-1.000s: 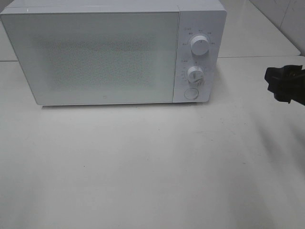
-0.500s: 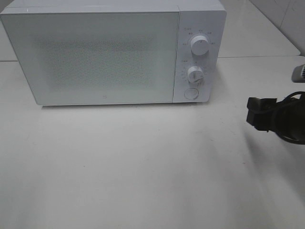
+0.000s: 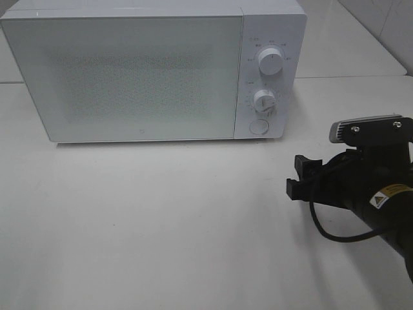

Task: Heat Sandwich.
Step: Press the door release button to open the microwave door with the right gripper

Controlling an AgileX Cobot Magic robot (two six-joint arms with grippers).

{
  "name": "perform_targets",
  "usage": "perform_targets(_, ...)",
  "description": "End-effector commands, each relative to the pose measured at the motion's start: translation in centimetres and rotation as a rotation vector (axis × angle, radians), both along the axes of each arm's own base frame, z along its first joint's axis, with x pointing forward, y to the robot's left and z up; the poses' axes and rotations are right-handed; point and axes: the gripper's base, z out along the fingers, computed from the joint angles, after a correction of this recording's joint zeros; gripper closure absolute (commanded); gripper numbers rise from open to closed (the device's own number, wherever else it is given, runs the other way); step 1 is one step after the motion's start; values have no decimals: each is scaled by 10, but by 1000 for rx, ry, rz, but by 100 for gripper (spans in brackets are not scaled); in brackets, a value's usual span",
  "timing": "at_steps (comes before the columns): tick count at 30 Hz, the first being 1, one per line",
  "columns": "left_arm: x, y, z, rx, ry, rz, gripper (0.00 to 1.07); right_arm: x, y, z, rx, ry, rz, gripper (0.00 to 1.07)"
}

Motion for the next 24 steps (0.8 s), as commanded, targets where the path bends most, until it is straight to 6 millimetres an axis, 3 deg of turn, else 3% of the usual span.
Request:
perform_targets(1, -3, 0, -1, -3, -24, 1, 6, 6, 14, 1, 3, -30, 29, 33)
perform_targets(14, -3, 0, -1, -3, -24, 1, 6, 12, 21, 3, 55, -14, 24, 33)
perform_targets(18, -3, 0, -1, -3, -24, 1, 6, 11, 21, 1, 166, 13, -24, 34)
perform_targets(23, -3, 0, -1, -3, -24, 1, 6, 11, 21, 1, 410, 43, -132, 37)
perform_targets(24, -3, 0, -1, -3, -24, 1, 6, 11, 21, 2, 522, 55, -182, 38)
